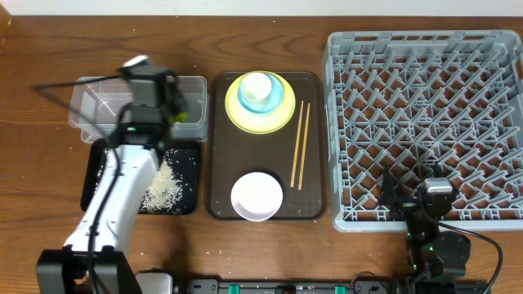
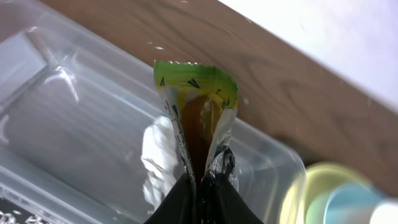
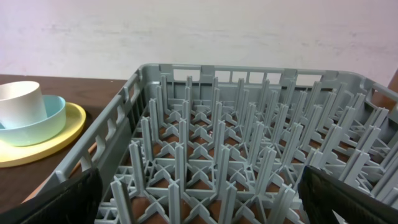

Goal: Sort waste into correct bins and load items into the dishwasher rack
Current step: 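Carry the wrapper left into the clear plastic bin and release it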

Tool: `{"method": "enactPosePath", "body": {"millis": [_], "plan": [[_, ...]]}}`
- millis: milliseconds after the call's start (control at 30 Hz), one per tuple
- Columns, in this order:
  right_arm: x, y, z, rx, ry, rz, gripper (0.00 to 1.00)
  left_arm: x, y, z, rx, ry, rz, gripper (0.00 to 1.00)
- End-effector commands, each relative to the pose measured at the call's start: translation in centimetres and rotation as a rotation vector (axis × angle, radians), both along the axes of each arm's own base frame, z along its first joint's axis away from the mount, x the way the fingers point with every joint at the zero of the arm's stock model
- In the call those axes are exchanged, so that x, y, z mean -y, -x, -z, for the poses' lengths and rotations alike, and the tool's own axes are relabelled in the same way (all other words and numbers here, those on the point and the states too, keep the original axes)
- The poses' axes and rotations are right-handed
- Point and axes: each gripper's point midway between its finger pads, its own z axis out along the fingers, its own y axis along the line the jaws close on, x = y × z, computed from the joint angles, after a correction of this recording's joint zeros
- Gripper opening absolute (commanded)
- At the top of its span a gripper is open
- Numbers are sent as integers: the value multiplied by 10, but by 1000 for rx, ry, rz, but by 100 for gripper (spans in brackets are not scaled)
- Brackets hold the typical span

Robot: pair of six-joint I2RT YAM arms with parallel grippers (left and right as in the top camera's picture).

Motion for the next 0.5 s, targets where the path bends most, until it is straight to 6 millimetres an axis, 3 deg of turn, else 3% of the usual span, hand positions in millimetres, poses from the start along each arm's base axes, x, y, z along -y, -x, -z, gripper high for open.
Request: {"method": "enactPosePath", "body": {"millis": [0, 167, 367, 467], "plan": [[0, 0, 1, -2, -6, 2, 99, -18, -3, 13, 17, 215, -140, 14], [0, 0, 1, -2, -6, 2, 99, -38, -4, 28, 1, 281, -208, 14], [0, 0, 1, -2, -6, 2, 99, -37, -11, 34, 6, 295, -196, 16], [0, 0, 1, -2, -6, 2, 99, -29, -14, 31, 17, 326, -159, 36]]}}
